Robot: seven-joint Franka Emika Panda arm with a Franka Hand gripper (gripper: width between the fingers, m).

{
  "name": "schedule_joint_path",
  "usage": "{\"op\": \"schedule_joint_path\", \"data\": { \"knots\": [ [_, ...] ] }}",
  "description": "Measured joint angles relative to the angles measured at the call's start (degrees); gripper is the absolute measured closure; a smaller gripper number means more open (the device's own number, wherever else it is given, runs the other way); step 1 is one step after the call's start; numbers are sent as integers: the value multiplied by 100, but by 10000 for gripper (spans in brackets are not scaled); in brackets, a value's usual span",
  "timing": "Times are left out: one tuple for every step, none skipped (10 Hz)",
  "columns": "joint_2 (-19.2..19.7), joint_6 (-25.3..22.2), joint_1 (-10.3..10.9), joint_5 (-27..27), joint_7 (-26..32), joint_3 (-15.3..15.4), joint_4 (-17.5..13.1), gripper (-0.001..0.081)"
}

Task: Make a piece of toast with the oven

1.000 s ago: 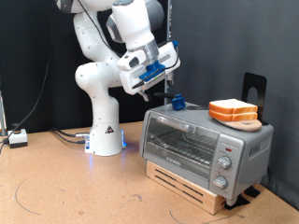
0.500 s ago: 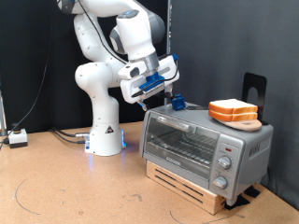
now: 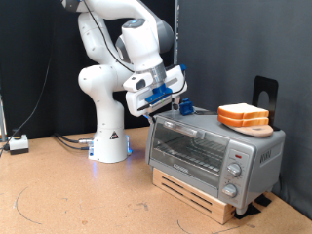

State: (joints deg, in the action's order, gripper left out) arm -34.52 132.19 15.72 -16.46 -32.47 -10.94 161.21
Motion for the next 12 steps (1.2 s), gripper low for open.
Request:
{"op": "schedule_joint_path", "data": {
  "knots": [
    [167,107,12,-1,20,22,0,-3],
    [301,152,30,-4,55,29,0,-3],
    [399,173,33,-4,83,30,2,-3],
    [473,185,33,0,130,29,10,-3],
    [520,190,13,54,216,26,38,-3],
    [527,210,-28,143,233,25,36,-3],
    [526,227,-99,246,232,25,26,-3],
    [529,277,-201,360,229,24,21,-3],
    [541,339,-318,454,226,22,18,-3],
    [574,388,-430,511,219,19,5,-3],
    [626,416,-535,540,209,14,-17,-3],
    [692,458,-635,567,200,12,-42,-3]
  ]
}}
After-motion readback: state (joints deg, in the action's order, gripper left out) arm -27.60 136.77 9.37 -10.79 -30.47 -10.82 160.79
